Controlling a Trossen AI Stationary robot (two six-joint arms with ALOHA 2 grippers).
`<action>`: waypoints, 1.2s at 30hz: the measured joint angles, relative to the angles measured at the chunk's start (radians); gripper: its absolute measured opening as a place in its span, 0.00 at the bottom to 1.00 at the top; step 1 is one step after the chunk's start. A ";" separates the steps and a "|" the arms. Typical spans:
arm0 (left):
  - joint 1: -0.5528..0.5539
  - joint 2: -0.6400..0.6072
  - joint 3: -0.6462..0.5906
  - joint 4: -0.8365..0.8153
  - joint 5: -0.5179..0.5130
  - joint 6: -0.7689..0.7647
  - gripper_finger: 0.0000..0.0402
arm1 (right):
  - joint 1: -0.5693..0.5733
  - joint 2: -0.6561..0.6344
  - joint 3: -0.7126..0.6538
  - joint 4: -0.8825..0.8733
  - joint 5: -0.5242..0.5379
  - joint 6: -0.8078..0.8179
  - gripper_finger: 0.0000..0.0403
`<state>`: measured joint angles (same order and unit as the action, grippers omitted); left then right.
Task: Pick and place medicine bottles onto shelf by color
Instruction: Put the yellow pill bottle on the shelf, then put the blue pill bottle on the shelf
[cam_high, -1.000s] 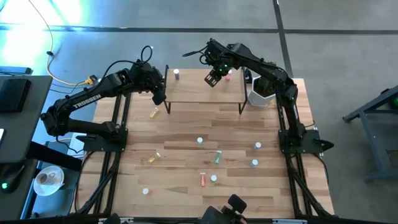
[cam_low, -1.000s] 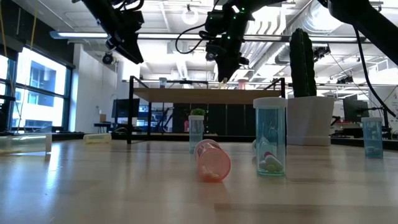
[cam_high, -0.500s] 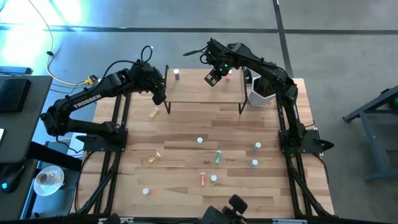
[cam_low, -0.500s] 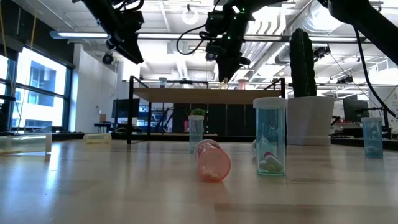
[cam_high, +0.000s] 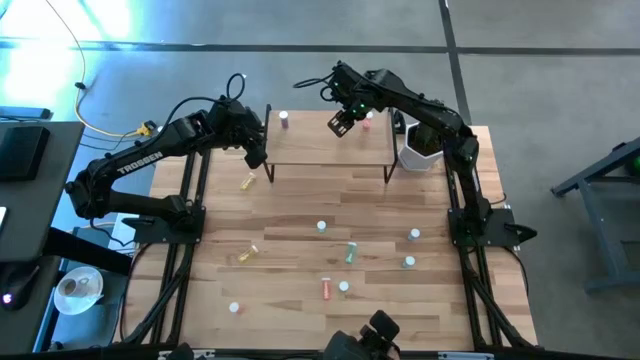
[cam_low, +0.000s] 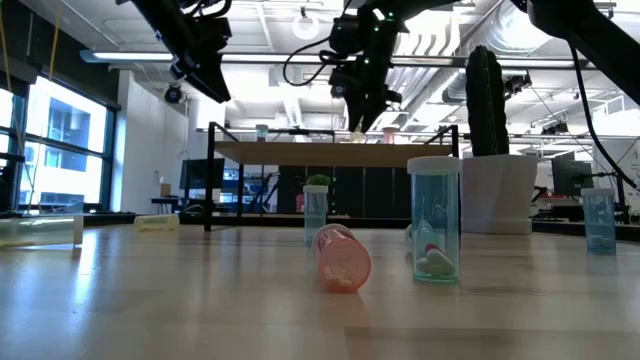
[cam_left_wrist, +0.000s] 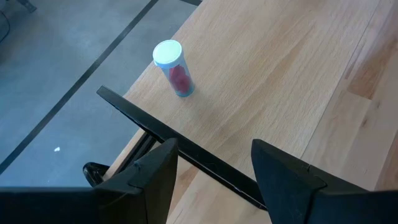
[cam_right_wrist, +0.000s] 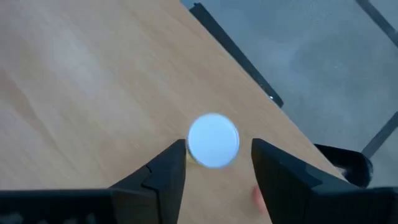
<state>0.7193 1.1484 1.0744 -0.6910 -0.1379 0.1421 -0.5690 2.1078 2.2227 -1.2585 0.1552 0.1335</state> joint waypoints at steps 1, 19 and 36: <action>0.000 0.000 0.000 0.000 0.000 0.000 0.49 | 0.000 0.000 0.000 0.000 0.001 -0.001 0.44; 0.000 0.000 0.000 0.000 0.000 0.000 0.49 | 0.002 -0.006 0.010 -0.016 -0.007 -0.022 0.44; 0.000 0.000 0.000 0.000 0.014 -0.011 0.49 | 0.099 -0.154 0.010 -0.048 -0.010 -0.125 0.44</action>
<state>0.7197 1.1484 1.0744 -0.6914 -0.1239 0.1306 -0.4695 1.9540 2.2326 -1.3063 0.1448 0.0081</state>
